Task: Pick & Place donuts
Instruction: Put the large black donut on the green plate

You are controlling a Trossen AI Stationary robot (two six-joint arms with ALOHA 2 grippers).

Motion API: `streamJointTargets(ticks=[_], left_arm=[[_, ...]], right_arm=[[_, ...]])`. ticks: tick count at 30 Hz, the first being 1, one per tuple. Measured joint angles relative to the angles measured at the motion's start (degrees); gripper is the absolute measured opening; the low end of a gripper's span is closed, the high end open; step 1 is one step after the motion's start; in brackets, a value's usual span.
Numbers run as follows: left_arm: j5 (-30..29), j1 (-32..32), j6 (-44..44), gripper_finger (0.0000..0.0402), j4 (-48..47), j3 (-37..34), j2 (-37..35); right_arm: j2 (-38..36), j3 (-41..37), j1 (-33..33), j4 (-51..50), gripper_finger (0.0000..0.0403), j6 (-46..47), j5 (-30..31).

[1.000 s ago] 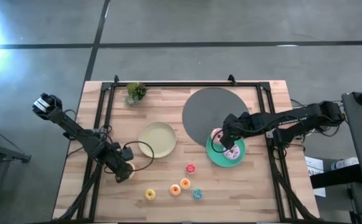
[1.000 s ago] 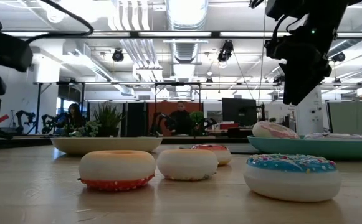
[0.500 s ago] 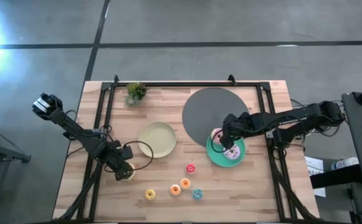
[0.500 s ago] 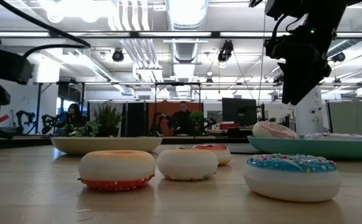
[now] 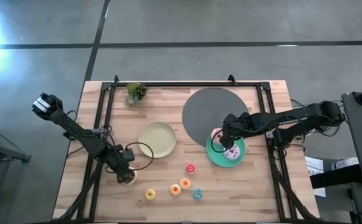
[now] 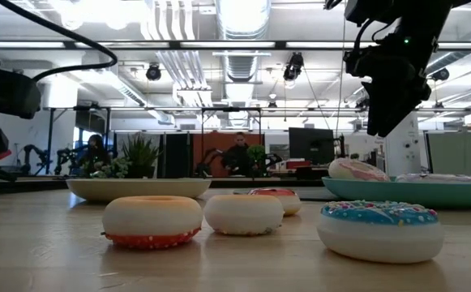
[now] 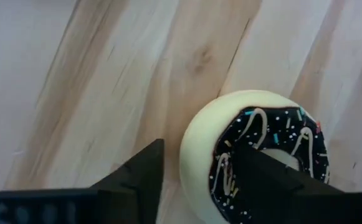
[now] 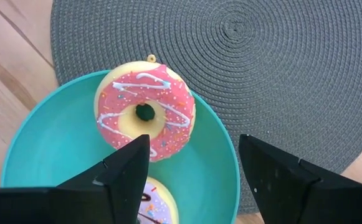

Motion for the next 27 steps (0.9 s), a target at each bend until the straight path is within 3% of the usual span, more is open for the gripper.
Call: streamJointTargets(ticks=[7,12,16,22,27], left_arm=[[-0.06,0.02,-1.44,0.0022,2.43,-0.57,-0.02],[-2.42,0.57,-2.3,0.0005,2.8,3.85,0.12],[-7.18,3.92,2.35,0.0002,-0.54,10.3,0.13],[-8.74,20.34,16.84,0.0001,1.07,17.04,3.92],[-1.57,34.49,28.04,0.0001,14.66,25.64,13.66]], right_arm=[[-0.02,0.0,0.0,0.05,0.0235,0.27,-0.02],[-2.14,1.27,0.47,0.33,0.0227,0.13,1.82],[-4.8,3.86,0.5,-0.11,0.0221,0.0,5.34],[-8.65,6.17,0.48,-2.72,0.0219,0.29,9.36],[-12.17,6.32,0.71,-8.06,0.0219,6.02,12.38]])
